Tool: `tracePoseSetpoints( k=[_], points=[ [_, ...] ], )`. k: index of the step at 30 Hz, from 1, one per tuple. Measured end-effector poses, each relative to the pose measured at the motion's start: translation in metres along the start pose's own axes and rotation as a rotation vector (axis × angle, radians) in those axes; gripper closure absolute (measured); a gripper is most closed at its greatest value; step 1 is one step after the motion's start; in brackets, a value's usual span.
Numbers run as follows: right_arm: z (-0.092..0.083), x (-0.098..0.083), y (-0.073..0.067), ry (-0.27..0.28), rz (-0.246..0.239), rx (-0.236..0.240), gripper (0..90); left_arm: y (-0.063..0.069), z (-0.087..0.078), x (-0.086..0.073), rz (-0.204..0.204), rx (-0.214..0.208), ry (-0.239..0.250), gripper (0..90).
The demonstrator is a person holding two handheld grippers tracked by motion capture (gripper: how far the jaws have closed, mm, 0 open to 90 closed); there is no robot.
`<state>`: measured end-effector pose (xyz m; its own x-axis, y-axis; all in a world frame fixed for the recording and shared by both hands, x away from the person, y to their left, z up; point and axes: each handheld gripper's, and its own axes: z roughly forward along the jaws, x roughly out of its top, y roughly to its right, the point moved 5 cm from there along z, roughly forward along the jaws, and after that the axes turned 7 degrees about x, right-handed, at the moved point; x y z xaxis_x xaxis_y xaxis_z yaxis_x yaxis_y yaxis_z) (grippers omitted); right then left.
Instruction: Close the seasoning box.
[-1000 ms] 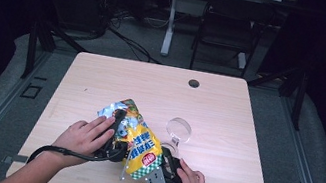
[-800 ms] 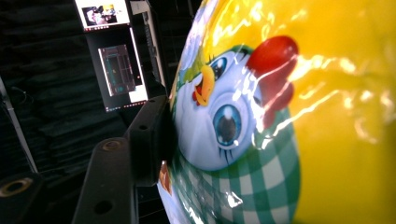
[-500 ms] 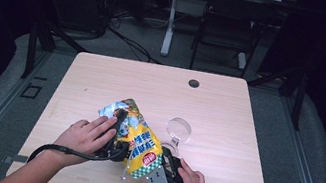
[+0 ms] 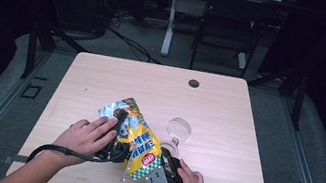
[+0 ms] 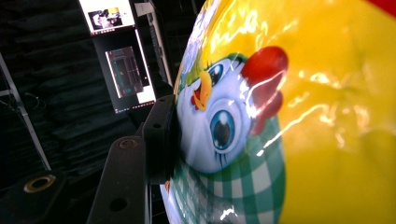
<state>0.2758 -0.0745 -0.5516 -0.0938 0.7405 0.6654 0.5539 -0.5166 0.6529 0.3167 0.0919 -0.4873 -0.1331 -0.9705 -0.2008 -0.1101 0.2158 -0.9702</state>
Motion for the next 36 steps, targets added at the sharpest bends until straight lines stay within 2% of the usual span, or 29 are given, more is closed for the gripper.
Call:
tracePoseSetpoints(
  k=[12,13,27,36],
  points=[
    [0.000,0.000,0.000,0.004,0.019,0.004,70.7,-0.004,0.000,0.001,0.023,0.001,0.002,55.3],
    [-0.001,0.000,0.001,0.007,0.023,0.004,70.7,-0.005,0.000,0.001,0.029,0.014,0.006,55.3],
    [-0.001,-0.002,0.003,0.015,0.060,0.010,70.7,-0.010,0.000,0.005,0.047,-0.005,0.001,55.6],
    [-0.001,-0.003,0.004,0.020,0.073,0.006,70.6,-0.012,0.000,0.007,0.058,-0.001,0.006,56.2]
  ],
)
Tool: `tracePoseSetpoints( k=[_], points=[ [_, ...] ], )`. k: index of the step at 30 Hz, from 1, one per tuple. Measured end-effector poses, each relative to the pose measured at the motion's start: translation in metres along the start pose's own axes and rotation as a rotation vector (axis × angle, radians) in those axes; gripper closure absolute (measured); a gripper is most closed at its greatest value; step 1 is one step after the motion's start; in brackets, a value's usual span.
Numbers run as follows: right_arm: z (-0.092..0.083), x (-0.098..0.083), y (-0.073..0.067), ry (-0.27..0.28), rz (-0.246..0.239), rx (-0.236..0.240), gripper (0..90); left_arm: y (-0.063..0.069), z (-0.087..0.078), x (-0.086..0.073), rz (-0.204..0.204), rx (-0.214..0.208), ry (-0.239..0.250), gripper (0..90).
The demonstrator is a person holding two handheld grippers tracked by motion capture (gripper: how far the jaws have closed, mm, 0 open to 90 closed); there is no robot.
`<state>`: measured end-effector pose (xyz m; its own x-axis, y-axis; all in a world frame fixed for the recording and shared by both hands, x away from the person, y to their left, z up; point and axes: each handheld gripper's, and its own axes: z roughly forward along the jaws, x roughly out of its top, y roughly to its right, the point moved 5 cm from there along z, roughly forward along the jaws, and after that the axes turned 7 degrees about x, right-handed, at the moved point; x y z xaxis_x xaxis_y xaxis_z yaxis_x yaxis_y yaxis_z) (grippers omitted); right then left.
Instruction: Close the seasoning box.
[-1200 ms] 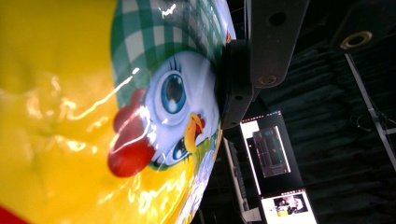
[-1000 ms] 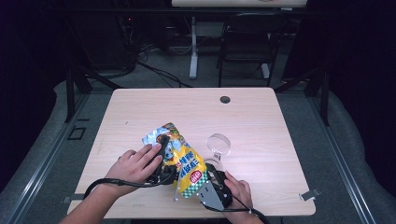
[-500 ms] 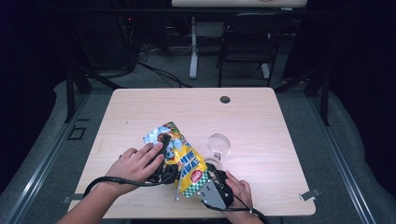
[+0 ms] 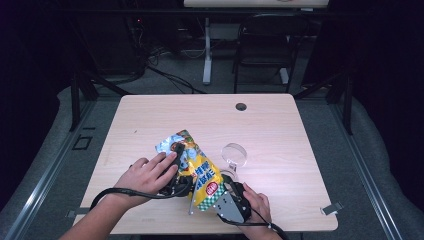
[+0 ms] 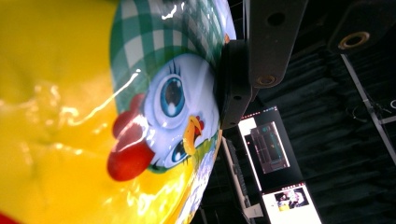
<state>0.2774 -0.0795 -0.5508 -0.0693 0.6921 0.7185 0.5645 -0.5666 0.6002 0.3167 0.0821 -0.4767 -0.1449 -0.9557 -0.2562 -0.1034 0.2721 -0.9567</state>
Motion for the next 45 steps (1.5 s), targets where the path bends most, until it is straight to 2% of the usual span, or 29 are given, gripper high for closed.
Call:
tracePoseSetpoints(
  k=[5,10,14,21,25,26,31,36,37,45],
  points=[
    [-0.0008,-0.0005,0.0005,-0.008,-0.004,0.002,70.6,-0.0029,-0.0008,0.0012,0.026,0.009,0.000,56.9],
    [-0.0012,-0.0009,0.0006,-0.010,-0.004,0.001,70.6,-0.0028,-0.0010,0.0020,0.019,0.006,0.003,57.3],
    [-0.0009,-0.0018,0.0003,-0.014,-0.002,0.004,70.6,-0.0051,-0.0022,0.0038,0.035,0.012,0.006,58.5],
    [-0.0011,-0.0028,0.0013,-0.017,0.003,0.004,70.6,-0.0058,-0.0025,0.0051,0.036,0.004,0.009,58.9],
    [-0.0010,-0.0027,0.0014,-0.013,0.008,0.004,70.6,-0.0065,-0.0024,0.0052,0.036,0.013,0.012,59.0],
    [-0.0008,-0.0027,0.0016,-0.011,0.012,0.005,70.6,-0.0067,-0.0024,0.0051,0.038,0.000,0.009,59.0],
    [-0.0004,-0.0031,0.0015,-0.014,0.014,0.007,70.6,-0.0069,-0.0025,0.0057,0.043,0.009,0.011,59.1],
    [-0.0004,-0.0029,0.0018,-0.013,0.020,0.007,70.6,-0.0078,-0.0027,0.0054,0.044,-0.001,0.011,59.1],
    [-0.0001,-0.0026,0.0018,-0.011,0.025,0.009,70.6,-0.0080,-0.0024,0.0053,0.045,0.009,0.013,59.1],
    [0.0016,-0.0027,0.0009,-0.004,0.039,0.020,70.6,-0.0076,-0.0023,0.0049,0.051,-0.004,0.009,59.2]
  ],
)
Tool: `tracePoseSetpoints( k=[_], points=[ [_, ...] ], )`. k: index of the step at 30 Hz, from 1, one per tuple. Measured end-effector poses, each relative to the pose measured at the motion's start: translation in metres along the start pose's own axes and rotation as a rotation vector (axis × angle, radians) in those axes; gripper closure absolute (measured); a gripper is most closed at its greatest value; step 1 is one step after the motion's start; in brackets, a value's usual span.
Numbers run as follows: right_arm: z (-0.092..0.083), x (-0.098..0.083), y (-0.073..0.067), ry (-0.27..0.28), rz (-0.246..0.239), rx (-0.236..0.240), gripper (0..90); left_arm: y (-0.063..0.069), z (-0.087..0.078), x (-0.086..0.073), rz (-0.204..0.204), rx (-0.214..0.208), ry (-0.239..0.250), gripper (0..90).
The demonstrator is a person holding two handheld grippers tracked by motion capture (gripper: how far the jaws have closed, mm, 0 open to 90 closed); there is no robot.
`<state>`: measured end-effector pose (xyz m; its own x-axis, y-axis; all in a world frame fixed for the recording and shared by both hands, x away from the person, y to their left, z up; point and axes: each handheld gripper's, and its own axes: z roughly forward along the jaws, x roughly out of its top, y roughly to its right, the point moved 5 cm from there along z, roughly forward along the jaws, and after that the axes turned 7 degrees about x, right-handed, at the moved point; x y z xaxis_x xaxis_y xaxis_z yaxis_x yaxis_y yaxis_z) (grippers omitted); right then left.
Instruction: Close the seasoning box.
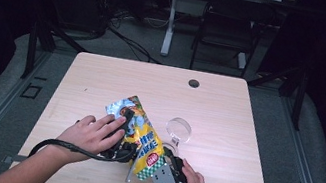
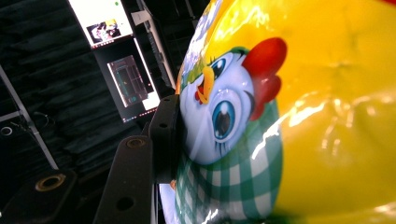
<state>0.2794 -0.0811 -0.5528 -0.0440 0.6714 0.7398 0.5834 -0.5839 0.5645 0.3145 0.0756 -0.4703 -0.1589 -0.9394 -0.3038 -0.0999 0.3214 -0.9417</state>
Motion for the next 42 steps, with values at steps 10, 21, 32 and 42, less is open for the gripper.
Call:
tracePoseSetpoints(
  k=[10,21,32,42],
  points=[
    [0.0009,0.0008,0.0005,0.004,0.026,0.010,70.6,-0.0020,0.0005,-0.0007,0.009,0.001,-0.003,59.3],
    [0.0012,0.0018,0.0016,0.014,0.045,0.007,70.6,-0.0042,0.0003,-0.0015,0.023,-0.010,-0.012,59.3],
    [0.0010,0.0023,0.0013,0.011,0.054,0.008,70.6,-0.0057,-0.0004,-0.0017,0.036,-0.012,-0.013,59.3],
    [0.0013,0.0024,0.0014,0.017,0.056,0.019,70.5,-0.0077,-0.0010,-0.0009,0.049,-0.007,-0.015,59.3]
  ],
)
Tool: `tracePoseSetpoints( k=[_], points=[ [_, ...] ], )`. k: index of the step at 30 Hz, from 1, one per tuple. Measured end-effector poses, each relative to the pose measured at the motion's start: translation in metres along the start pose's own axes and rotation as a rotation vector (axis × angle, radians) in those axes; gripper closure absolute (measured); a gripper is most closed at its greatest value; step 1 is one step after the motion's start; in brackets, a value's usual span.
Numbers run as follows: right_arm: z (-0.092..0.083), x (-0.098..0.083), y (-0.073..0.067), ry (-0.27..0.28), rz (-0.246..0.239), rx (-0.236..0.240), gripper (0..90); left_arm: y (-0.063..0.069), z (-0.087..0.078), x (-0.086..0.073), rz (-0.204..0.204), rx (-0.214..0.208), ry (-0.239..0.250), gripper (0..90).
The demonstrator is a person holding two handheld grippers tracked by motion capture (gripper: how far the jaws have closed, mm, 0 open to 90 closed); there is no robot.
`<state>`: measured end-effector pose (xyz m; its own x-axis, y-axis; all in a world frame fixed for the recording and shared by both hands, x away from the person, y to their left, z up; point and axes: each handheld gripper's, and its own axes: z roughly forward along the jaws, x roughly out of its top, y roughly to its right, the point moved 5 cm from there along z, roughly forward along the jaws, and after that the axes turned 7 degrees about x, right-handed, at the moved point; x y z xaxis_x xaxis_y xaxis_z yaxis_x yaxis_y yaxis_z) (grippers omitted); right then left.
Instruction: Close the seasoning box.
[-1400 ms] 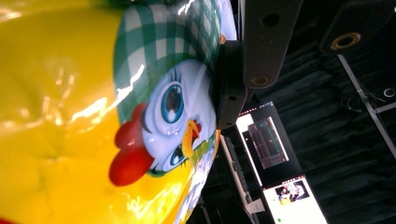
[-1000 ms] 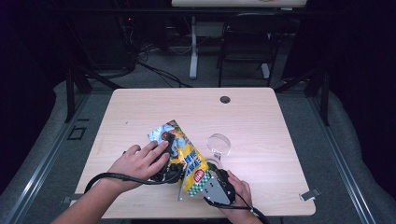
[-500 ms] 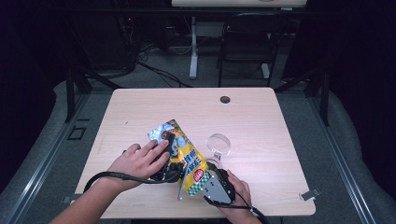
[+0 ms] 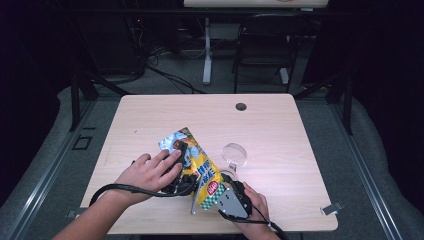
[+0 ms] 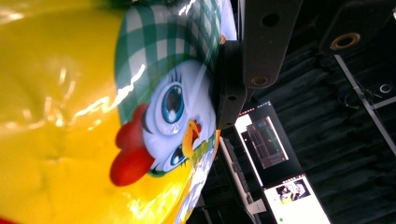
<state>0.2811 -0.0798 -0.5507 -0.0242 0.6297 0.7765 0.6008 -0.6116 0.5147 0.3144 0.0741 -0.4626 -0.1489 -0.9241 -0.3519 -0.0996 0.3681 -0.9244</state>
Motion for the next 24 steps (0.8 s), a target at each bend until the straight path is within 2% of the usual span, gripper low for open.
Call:
tracePoseSetpoints(
  k=[6,17,19,20,24],
  points=[
    [-0.0002,0.0001,0.0000,0.003,0.002,0.001,70.5,-0.0034,-0.0007,0.0014,0.018,0.020,0.008,59.3],
    [-0.0007,-0.0002,0.0008,0.005,0.006,0.001,70.5,-0.0054,-0.0005,0.0026,0.027,0.020,0.008,59.3],
    [-0.0008,-0.0002,0.0009,0.006,0.008,0.001,70.5,-0.0048,-0.0005,0.0025,0.018,0.015,0.006,59.3],
    [-0.0009,-0.0001,0.0011,0.008,0.012,-0.002,70.5,-0.0065,-0.0004,0.0030,0.029,0.024,0.009,59.3],
    [-0.0008,-0.0001,0.0012,0.010,0.015,0.002,70.5,-0.0069,-0.0005,0.0033,0.033,0.023,0.009,59.3]
  ],
)
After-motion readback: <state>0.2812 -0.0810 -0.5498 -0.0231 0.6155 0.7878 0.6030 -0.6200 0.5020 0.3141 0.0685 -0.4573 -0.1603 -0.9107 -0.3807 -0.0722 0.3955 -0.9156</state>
